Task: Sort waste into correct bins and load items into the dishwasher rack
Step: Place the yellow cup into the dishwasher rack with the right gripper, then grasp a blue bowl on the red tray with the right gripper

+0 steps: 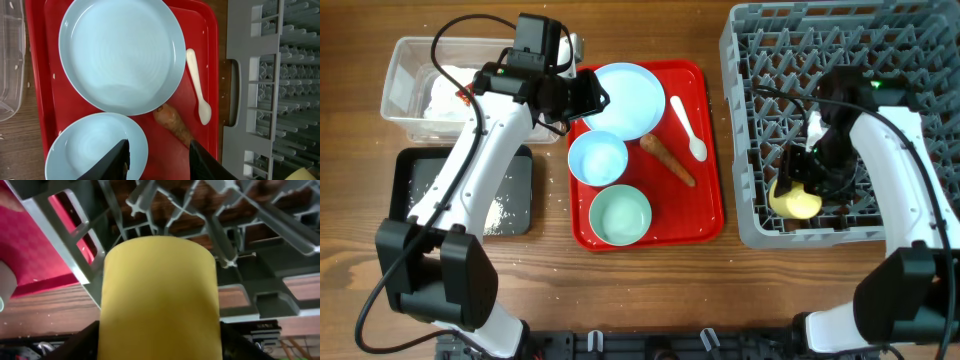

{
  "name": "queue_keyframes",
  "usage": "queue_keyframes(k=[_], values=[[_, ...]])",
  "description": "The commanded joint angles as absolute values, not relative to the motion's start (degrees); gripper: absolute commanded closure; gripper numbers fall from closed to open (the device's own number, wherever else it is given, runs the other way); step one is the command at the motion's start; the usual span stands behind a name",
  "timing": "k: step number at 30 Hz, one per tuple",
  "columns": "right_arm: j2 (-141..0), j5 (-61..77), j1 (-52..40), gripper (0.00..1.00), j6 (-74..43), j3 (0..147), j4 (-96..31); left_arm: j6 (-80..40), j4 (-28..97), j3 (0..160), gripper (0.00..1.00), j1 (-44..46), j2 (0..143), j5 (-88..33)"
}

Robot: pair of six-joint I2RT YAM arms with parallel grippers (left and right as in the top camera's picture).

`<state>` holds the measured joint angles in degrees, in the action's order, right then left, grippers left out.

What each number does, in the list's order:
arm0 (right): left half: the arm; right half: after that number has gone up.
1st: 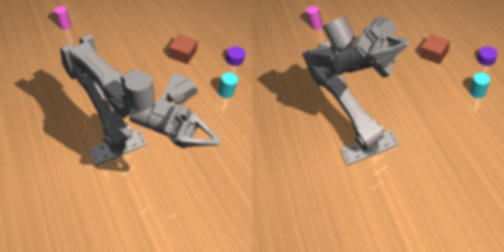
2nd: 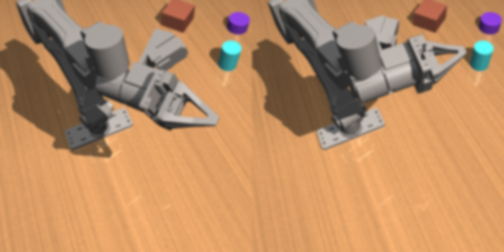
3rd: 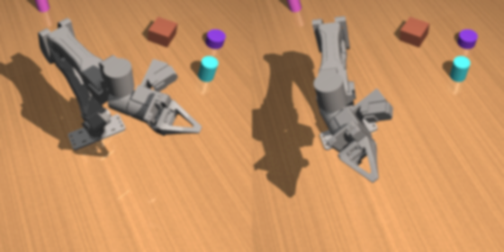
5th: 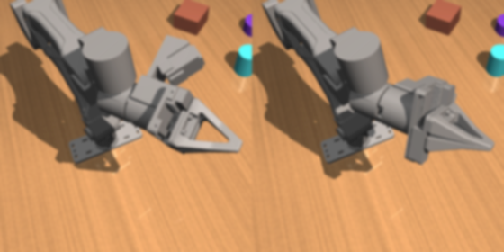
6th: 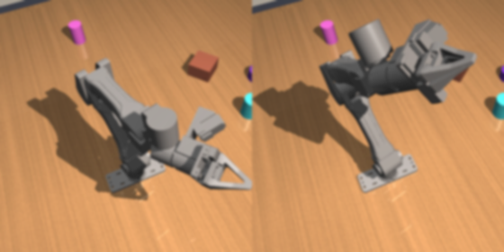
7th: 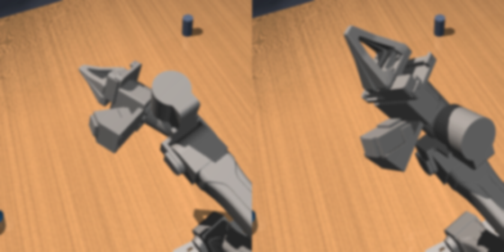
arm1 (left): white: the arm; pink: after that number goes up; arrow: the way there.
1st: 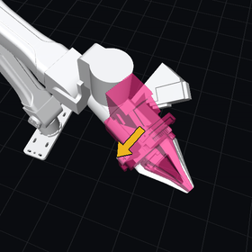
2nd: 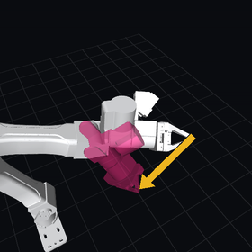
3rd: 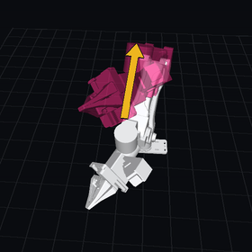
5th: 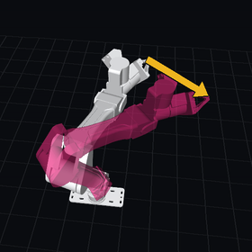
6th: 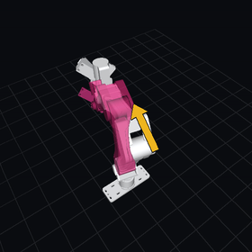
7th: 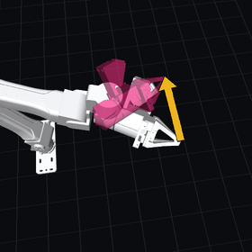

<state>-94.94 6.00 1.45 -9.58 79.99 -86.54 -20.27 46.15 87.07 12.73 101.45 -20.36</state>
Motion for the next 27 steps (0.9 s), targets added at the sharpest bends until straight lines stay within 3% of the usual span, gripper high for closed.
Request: queue_keyframes(k=[1,2,3,5,9,14,16,22,27], values=[[-95.15,7.73,1.45,0.15,-7.64,80.14,-86.19,-19.73,46.06,87.33,0.61,12.47,101.03,-19.35],[-95.15,7.73,1.48,0.04,-7.68,80.14,-85.67,-19.7,46.11,87.33,0.61,12.47,101.03,-19.35],[-95.15,7.99,1.48,0.0,-7.66,80.14,-85.03,-19.7,46.13,87.33,0.61,12.47,101.03,-19.35],[-95.15,8.93,1.48,0.0,-7.66,80.14,-84.07,-19.73,46.15,87.33,0.61,12.47,101.03,-19.35],[-95.02,10.2,1.48,0.01,-8.05,82.41,-82.63,-19.73,46.15,87.33,0.61,12.47,101.03,-19.38],[-93.71,12.1,-0.12,0.06,-6.96,99.83,-83.31,-19.14,46.54,87.33,0.59,12.49,101.03,-19.4],[-93.62,12.08,-3.14,0.07,-6.31,104.75,-82.06,-13.63,47.83,87.33,0.6,12.88,101.03,-18.74],[-94.67,12.12,-12.01,0.07,-9.21,104.49,-73.14,-9.21,53.63,87.33,0.6,17.28,101.03,-6.72],[-99.61,13.34,-21.65,0.15,-12.29,104.22,-60.49,-17.52,55.59,87.33,0.59,14.61,101.03,-4.19]])
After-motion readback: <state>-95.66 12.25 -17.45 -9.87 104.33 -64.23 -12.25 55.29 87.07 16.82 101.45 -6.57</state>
